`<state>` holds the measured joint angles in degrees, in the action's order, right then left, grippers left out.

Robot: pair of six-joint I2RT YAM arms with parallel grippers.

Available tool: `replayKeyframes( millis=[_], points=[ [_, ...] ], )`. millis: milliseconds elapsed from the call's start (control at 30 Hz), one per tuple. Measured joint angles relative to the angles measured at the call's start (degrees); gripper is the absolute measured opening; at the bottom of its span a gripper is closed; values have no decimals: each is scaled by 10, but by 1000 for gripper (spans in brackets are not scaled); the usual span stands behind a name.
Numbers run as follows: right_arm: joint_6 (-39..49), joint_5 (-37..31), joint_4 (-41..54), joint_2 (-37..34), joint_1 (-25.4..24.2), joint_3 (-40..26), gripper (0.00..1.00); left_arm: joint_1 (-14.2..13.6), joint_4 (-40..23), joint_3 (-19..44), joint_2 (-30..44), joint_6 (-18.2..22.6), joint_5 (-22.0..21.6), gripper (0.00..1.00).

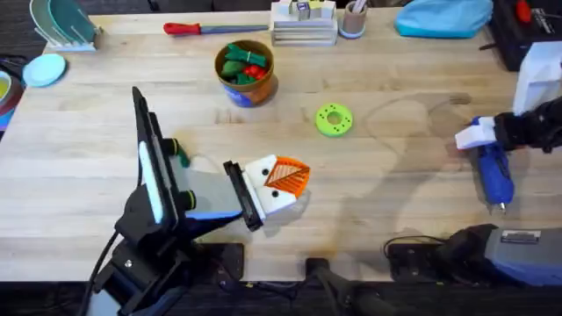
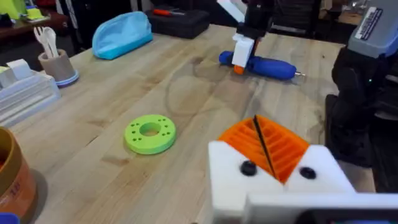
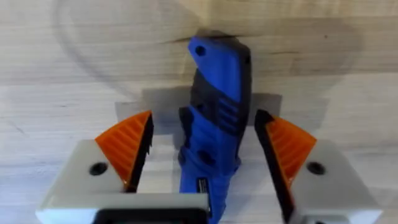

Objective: Pick up the gripper from the table and insert it into the empty holder that is missing its gripper. Then pick up a screw, insert it into the mounting hole, and use the screwdriver to tighten it. Finally, clean up the table by picking up the vegetable and placing it into the bucket.

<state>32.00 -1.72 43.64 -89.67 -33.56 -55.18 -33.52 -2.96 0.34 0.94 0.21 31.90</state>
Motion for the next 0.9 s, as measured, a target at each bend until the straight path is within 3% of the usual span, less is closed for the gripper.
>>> replayKeyframes(
  millis=[33,200,400,567,900],
  points=[
    [2,0,-3,-7,0,0,979,0,0,0,0,0,0,8],
    [10,2,-10,-24,2,0,669,0,0,0,0,0,0,8],
    [13,-1,-14,-24,2,0,387,0,0,0,0,0,0,8],
    [18,-14,-25,-26,2,0,43,0,0,0,0,0,0,8],
    [19,-21,-25,-24,14,0,20,0,0,0,0,0,0,8]
  ],
)
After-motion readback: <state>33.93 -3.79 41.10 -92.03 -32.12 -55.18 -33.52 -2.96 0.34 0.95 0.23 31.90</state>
